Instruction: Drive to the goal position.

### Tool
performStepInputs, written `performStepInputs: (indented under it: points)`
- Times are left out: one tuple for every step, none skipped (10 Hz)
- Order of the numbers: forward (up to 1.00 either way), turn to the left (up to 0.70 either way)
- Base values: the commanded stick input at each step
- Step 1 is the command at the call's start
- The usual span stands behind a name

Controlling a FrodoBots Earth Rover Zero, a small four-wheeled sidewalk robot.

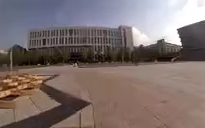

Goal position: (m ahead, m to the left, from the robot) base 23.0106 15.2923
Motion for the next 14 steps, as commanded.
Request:
performStepInputs:
  points:
    - [1.00, 0.04]
    - [1.00, 0.04]
    - [1.00, 0.04]
    - [1.00, 0.04]
    - [1.00, 0.04]
    - [1.00, 0.04]
    - [1.00, 0.04]
    - [1.00, 0.04]
    - [1.00, 0.04]
    - [1.00, 0.04]
    - [1.00, 0.04]
    - [1.00, 0.04]
    - [1.00, 0.04]
    - [1.00, 0.04]
